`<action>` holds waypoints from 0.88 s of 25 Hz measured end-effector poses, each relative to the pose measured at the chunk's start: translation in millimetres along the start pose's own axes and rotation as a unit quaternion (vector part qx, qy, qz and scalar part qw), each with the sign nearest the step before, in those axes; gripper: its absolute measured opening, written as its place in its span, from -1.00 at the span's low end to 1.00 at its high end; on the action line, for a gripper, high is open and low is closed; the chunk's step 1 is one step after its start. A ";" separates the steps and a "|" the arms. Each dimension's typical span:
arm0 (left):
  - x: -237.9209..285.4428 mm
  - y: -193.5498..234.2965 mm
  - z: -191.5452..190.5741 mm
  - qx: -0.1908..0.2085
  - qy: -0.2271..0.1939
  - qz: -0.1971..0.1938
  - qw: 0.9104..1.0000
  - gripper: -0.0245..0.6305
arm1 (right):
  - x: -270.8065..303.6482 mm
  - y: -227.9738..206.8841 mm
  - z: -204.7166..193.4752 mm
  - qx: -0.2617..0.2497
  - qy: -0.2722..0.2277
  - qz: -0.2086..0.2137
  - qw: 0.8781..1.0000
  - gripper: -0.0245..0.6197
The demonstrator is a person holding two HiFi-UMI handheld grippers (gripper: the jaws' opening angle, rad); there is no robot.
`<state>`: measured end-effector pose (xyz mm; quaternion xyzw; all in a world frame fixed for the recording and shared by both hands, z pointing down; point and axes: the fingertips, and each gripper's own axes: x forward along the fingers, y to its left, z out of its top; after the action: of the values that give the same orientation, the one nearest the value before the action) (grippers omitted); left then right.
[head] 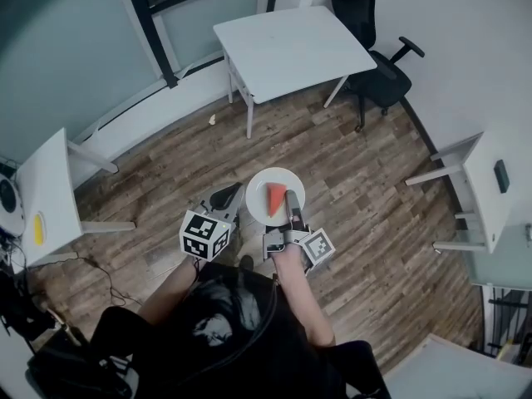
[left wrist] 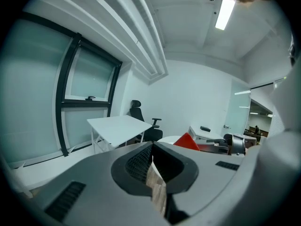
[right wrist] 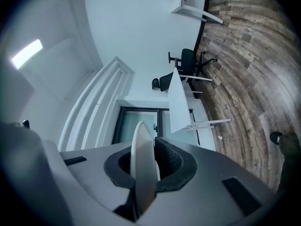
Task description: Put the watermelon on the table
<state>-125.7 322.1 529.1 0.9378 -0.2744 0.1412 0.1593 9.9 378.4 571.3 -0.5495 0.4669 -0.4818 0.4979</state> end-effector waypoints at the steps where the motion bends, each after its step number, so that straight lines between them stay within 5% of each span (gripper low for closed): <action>1: 11.0 8.4 9.3 0.000 -0.004 -0.001 1.000 -0.91 | 12.5 2.9 4.0 0.000 0.000 0.000 1.000 -0.82; 6: 62.5 48.3 41.0 -0.004 -0.011 -0.015 1.000 -0.91 | 70.7 13.7 20.9 -0.002 -0.020 0.014 1.000 -0.82; 11: 88.0 60.7 51.7 0.034 -0.025 -0.032 0.999 -0.91 | 97.4 13.9 22.9 -0.004 -0.023 0.041 0.999 -0.82; 14: 129.1 72.5 67.5 0.038 -0.011 -0.038 0.998 -0.91 | 138.4 1.5 42.1 0.015 -0.013 0.020 1.000 -0.82; 22: 237.2 98.3 89.9 0.003 0.018 -0.009 1.000 -0.91 | 244.6 -7.5 101.5 0.031 0.045 0.007 0.998 -0.82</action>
<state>27.2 98.4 552.7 0.9380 -0.2628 0.1575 0.1623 135.5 145.9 590.5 -0.5083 0.4772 -0.5167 0.4970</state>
